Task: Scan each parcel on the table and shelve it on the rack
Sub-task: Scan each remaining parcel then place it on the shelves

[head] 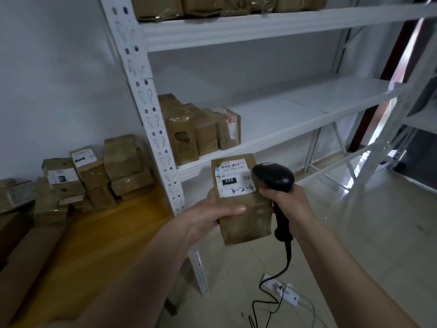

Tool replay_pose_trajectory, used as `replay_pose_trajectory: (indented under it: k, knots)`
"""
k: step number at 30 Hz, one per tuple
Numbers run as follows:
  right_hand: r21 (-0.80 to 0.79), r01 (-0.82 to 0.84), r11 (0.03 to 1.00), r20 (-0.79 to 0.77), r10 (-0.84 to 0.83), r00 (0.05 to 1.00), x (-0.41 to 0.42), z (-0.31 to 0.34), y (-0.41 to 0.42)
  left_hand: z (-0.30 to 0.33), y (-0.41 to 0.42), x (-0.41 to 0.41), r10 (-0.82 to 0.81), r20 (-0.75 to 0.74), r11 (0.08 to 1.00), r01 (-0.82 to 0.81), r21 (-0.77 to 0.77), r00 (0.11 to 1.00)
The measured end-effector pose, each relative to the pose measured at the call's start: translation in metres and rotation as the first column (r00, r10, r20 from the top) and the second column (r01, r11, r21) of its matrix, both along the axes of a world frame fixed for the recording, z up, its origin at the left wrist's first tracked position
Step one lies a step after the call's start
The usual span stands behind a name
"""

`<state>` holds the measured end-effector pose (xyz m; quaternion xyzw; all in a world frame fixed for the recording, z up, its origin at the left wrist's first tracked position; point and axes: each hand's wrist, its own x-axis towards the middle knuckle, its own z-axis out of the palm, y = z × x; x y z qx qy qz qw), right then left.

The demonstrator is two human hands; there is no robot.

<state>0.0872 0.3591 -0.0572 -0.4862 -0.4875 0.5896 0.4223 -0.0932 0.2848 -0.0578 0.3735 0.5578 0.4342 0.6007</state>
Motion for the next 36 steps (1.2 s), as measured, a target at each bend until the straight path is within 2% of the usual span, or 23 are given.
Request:
replay_pose_trajectory:
  k: [9, 17, 24, 30, 32, 33, 34, 36]
  knots:
    - [0.099, 0.222, 0.97, -0.173, -0.203, 0.964, 0.024, 0.054, 0.063, 0.048, 0.086, 0.026, -0.09, 0.022, 0.985, 0.086, 0.147, 0.996]
    - [0.145, 0.368, 0.918, -0.167, -0.344, 0.924, 0.014, 0.076, 0.123, 0.068, 0.174, 0.022, -0.148, 0.042, 0.97, 0.136, 0.201, 0.988]
    - [0.122, 0.403, 0.907, -0.216, -0.373, 0.903, 0.003, 0.078, 0.183, 0.068, 0.235, 0.02, -0.067, -0.016, 0.972, 0.069, 0.225, 0.998]
    - [0.101, 0.299, 0.949, -0.21, -0.273, 0.939, -0.005, 0.082, 0.249, 0.076, 0.276, 0.018, 0.12, -0.175, 0.958, -0.068, 0.278, 0.977]
    - [0.078, 0.244, 0.967, -0.218, -0.222, 0.95, -0.01, 0.082, 0.269, 0.079, 0.287, 0.018, 0.214, -0.308, 0.947, -0.119, 0.3, 0.927]
    - [0.06, 0.214, 0.975, -0.224, -0.195, 0.955, -0.011, 0.08, 0.278, 0.08, 0.292, 0.018, 0.267, -0.413, 0.939, -0.139, 0.314, 0.871]
    - [0.043, 0.185, 0.982, -0.227, -0.171, 0.959, -0.012, 0.079, 0.286, 0.081, 0.297, 0.019, 0.32, -0.534, 0.931, -0.156, 0.329, 0.783]
    - [0.031, 0.14, 0.99, -0.236, -0.129, 0.963, -0.014, 0.077, 0.302, 0.082, 0.306, 0.02, 0.4, -0.754, 0.915, -0.172, 0.366, 0.522]
